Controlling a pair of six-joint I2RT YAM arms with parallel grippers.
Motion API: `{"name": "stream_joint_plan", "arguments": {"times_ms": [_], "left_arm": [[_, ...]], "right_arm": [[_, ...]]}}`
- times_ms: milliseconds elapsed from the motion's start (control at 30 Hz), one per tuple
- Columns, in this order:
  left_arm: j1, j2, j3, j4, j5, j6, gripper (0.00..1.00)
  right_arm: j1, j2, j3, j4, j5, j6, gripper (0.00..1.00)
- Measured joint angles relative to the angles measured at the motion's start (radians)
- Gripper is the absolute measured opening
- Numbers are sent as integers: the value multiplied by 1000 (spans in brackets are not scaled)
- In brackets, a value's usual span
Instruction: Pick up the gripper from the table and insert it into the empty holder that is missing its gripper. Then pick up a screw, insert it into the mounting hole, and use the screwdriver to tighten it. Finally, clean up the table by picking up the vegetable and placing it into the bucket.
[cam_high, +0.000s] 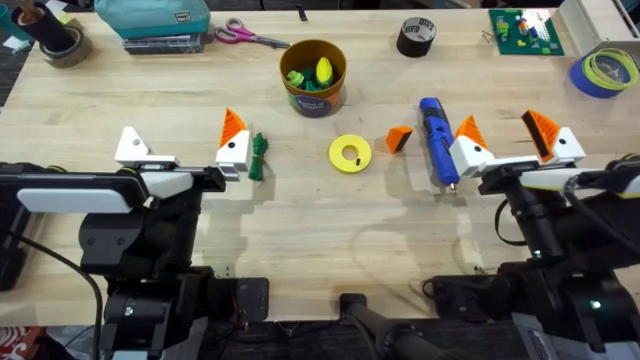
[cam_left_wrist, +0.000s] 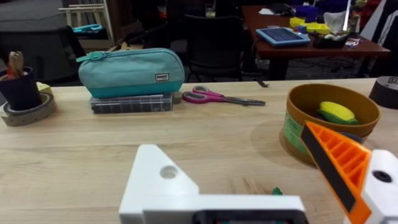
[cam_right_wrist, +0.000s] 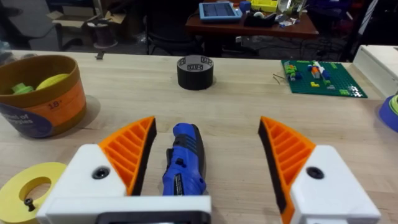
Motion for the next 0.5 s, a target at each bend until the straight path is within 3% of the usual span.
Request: {"name": "stream_joint_plan", "arguments": {"times_ms": [300, 433, 500], "left_arm": [[0, 0, 0, 15, 0, 5, 985], [0, 0, 3, 72, 0, 8, 986], [0, 0, 20, 47, 0, 8, 986]], "right_arm": [[0, 0, 0, 17, -1, 0, 995], [0, 3, 0, 161, -3, 0, 996], [0, 3, 10, 199, -3, 0, 995]]}}
